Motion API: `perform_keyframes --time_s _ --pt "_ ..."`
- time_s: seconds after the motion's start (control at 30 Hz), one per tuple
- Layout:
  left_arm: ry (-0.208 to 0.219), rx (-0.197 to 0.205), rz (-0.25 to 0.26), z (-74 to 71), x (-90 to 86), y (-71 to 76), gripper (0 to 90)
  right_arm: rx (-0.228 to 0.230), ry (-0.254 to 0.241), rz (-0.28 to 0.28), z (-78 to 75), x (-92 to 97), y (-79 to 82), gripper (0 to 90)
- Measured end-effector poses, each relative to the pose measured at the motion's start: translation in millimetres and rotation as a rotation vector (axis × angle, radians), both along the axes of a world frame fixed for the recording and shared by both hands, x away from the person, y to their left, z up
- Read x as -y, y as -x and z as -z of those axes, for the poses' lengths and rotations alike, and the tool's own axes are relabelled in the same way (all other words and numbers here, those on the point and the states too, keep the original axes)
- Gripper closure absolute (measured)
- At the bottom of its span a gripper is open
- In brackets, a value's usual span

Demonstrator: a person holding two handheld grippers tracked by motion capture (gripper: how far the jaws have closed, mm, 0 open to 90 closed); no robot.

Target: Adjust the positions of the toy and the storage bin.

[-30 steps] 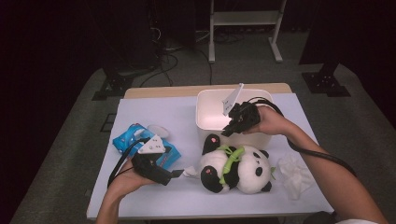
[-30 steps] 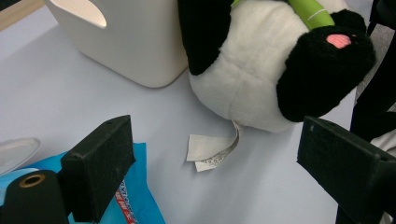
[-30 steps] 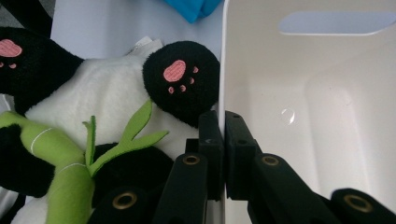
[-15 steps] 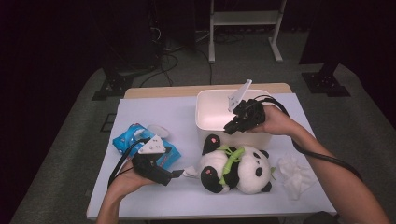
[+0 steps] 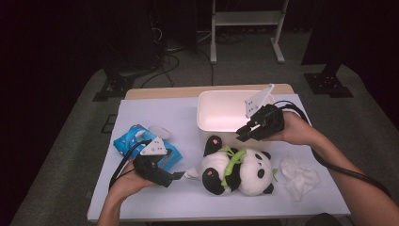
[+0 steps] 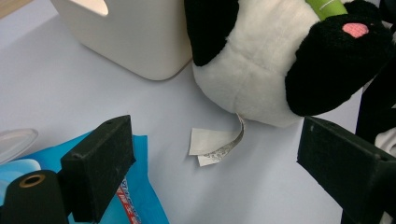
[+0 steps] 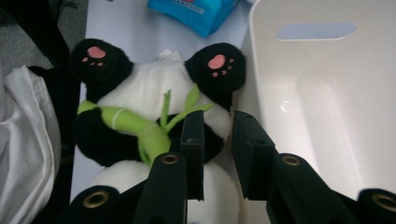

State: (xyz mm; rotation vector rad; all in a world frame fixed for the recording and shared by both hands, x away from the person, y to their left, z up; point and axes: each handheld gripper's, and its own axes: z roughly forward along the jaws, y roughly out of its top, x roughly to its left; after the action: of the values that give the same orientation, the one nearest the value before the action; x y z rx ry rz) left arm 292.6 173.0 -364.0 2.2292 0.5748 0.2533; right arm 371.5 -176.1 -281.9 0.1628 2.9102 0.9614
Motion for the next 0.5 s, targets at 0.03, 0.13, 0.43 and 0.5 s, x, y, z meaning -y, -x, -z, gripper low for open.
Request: perform_keyframes --time_s 0.03,0.13,0.43,0.5 --pt "0.005 -0.002 -0.006 0.3 -0.4 0.4 9.7 0.002 -0.003 -0.004 0.5 0.6 3.2 72.9" --pt "0.017 -0.005 -0.001 0.2 -1.9 1.3 9.7 0.0 0.005 -0.007 1.9 2.2 13.5 71.0" --pt "0.016 -0.002 -0.002 -0.6 -1.9 1.5 9.7 0.0 0.032 -0.007 9.7 6.9 31.6 68.0" --pt "0.017 -0.004 -0.005 -0.1 -2.2 1.5 9.7 -0.001 0.033 -0.009 12.6 7.2 32.2 67.4"
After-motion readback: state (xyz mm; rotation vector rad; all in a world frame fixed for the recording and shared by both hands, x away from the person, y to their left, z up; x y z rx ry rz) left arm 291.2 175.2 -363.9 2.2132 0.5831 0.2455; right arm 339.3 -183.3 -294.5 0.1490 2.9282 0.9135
